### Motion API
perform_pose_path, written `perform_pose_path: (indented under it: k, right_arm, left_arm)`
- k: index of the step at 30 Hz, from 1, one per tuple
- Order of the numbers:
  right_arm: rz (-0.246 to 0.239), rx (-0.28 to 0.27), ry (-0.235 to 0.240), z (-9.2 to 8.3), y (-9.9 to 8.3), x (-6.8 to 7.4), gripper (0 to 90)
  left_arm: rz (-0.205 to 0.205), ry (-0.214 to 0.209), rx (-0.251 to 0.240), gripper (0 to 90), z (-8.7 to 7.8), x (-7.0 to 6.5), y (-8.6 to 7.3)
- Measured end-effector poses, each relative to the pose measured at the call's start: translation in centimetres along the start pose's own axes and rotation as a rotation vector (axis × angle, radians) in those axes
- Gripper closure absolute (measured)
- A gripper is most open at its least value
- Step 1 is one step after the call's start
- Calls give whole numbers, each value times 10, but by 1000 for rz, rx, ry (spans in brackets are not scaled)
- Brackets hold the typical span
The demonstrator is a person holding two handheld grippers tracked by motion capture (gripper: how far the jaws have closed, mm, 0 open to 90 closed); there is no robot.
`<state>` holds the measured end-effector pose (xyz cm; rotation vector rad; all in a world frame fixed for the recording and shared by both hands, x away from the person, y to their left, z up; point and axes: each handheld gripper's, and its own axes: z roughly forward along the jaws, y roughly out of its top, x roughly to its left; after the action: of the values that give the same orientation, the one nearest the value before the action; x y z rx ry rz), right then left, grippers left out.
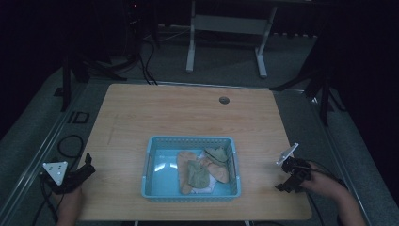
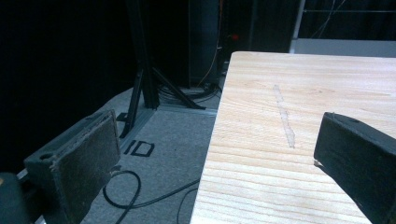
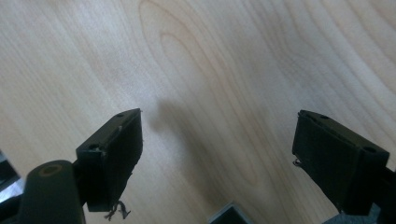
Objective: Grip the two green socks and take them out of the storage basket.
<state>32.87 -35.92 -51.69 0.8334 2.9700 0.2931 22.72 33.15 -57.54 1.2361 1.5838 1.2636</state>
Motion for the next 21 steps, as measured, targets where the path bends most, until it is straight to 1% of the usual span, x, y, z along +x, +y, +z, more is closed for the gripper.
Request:
perform_pose_path:
  k: [5, 9, 11, 13, 15, 17, 19, 21]
  right_arm:
    - [-26, 71, 32, -1, 8, 2, 160]
    - [-34, 89, 62, -5, 13, 5, 144]
    - [-36, 87, 64, -7, 16, 7, 141]
    - [-38, 71, 64, -11, 19, 9, 141]
    - [-48, 63, 74, -14, 22, 11, 143]
    - [-61, 66, 74, -16, 25, 13, 144]
    - [-69, 60, 89, -17, 28, 15, 145]
    - [-89, 65, 74, -19, 32, 18, 152]
  left_arm:
    - [1, -1, 3, 4, 0, 0, 0]
    - [0, -2, 4, 4, 0, 0, 0]
    - [-1, -3, 4, 4, 0, 0, 0]
    - [-3, -4, 6, 4, 1, 0, 0]
    - [-5, -5, 5, 4, 1, 1, 0]
    - [-3, -5, 7, 4, 1, 0, 0]
    - [-1, -6, 9, 4, 1, 0, 0]
    - [-2, -4, 9, 4, 1, 0, 0]
